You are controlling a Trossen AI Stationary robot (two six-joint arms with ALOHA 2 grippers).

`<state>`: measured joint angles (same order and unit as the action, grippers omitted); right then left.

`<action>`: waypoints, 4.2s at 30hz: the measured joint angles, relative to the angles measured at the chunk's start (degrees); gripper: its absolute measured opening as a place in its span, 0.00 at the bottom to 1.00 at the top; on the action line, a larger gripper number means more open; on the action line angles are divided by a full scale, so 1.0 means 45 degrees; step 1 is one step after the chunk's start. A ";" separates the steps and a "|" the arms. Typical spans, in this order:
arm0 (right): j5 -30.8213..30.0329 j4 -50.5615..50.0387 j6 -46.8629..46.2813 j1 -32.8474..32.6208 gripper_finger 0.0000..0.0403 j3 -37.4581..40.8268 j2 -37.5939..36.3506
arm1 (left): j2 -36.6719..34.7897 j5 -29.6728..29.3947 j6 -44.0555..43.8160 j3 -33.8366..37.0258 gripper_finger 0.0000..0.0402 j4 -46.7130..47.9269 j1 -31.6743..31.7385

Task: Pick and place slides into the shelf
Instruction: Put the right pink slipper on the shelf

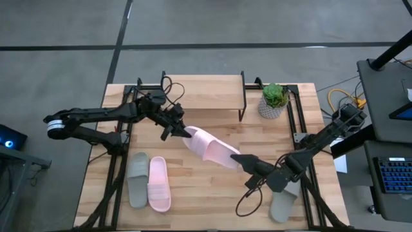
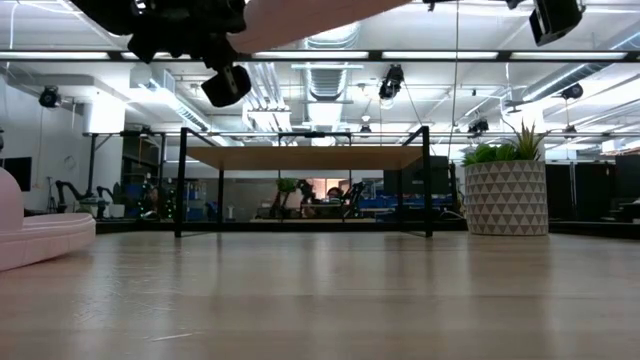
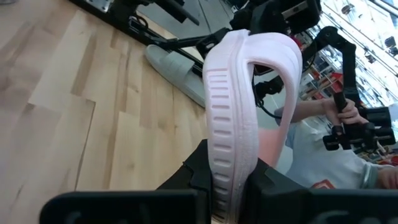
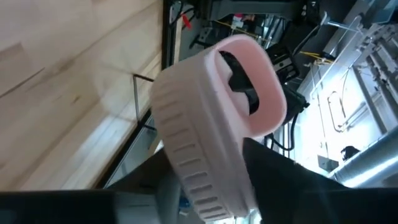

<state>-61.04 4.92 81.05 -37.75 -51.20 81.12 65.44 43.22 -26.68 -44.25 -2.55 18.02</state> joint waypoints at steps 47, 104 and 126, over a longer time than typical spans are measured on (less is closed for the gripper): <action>-0.1788 0.2481 -0.6957 0.0446 0.13 -0.0029 -0.0015 | -0.3562 -0.4819 1.2405 0.0555 0.51 -0.1617 -0.0553; 0.0028 0.1654 -0.8004 0.3865 0.13 -0.0364 0.0505 | 0.4180 -1.7348 1.9477 -0.3690 0.42 -0.1653 -0.4925; -0.0451 0.1974 -0.8139 0.2437 0.48 -0.1070 0.0325 | 0.2645 -1.7307 2.0311 -0.2953 0.14 -0.0488 -0.4891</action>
<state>-63.07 13.80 44.43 -26.78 -56.02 82.59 77.34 -34.66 64.72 -57.54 -4.75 -3.99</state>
